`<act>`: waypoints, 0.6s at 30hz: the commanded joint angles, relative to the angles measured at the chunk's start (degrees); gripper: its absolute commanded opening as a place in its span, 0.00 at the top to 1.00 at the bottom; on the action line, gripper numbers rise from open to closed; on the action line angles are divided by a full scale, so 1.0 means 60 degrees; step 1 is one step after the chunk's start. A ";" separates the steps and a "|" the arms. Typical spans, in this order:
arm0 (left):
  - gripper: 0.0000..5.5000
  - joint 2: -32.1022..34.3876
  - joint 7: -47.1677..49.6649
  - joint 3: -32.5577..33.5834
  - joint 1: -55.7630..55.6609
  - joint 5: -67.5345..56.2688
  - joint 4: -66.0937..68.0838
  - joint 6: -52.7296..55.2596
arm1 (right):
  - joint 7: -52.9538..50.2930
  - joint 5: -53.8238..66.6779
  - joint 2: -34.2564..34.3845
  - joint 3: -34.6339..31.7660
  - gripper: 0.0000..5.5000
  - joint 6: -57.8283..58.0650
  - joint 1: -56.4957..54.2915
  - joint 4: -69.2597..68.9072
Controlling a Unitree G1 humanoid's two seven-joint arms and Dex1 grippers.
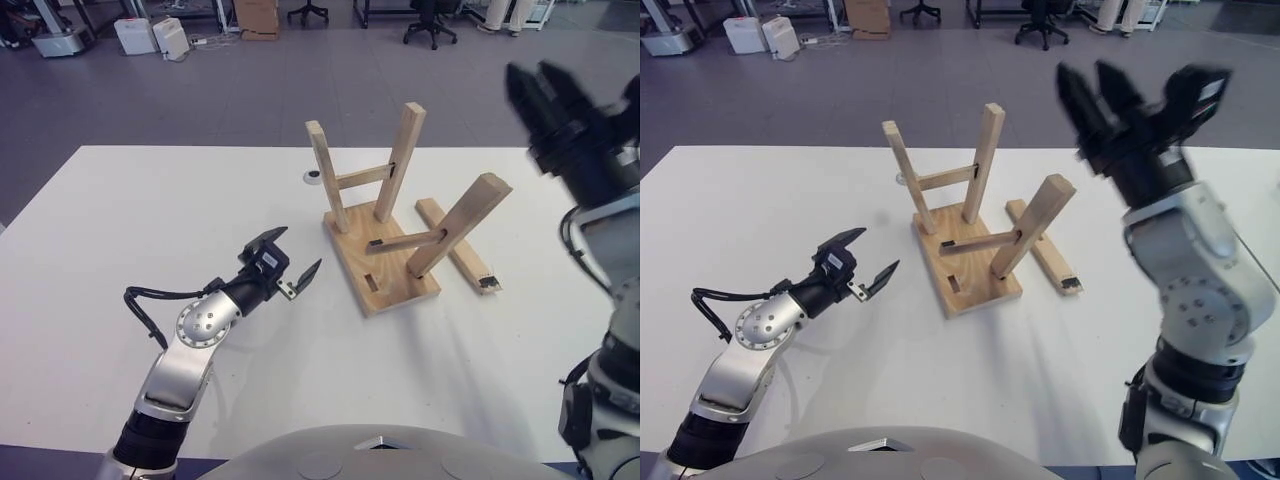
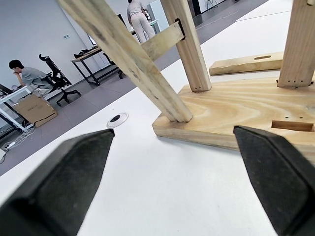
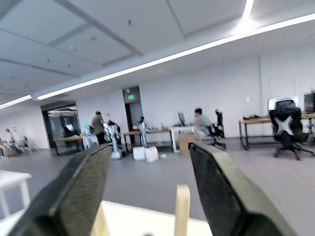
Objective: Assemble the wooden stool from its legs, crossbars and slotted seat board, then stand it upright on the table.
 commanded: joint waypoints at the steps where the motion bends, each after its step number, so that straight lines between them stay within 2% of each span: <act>1: 0.19 0.0027 -0.0045 -0.0015 -0.0214 0.0117 0.0142 0.0029 | 0.0742 -0.1457 -0.1295 0.0111 0.31 0.0377 0.0334 0.2300; 3: 0.19 -0.0029 -0.0019 0.0022 -0.0328 0.0081 0.0223 0.0029 | 0.1986 -0.2941 -0.1638 0.1510 0.31 0.0203 0.1865 0.3453; 5: 0.19 -0.0210 0.0047 0.0143 -0.0496 -0.0141 0.0212 0.0186 | 0.3093 -0.3692 -0.1351 0.2641 0.31 -0.0133 0.2916 0.4011; 9: 0.19 -0.0342 0.0004 0.0123 -0.0755 -0.0192 0.0301 0.0300 | 0.3629 -0.5552 -0.0761 0.4208 0.31 -0.0763 0.3167 0.5672; 11: 0.19 -0.0349 -0.0052 0.0038 -0.0832 -0.0144 0.0358 0.0292 | 0.3735 -0.6110 -0.0557 0.4453 0.31 -0.0988 0.3139 0.6072; 18: 0.19 -0.0418 -0.0079 -0.0047 -0.0952 -0.0163 0.0377 0.0324 | 0.3670 -0.6790 -0.0070 0.4173 0.53 -0.1101 0.2715 0.6507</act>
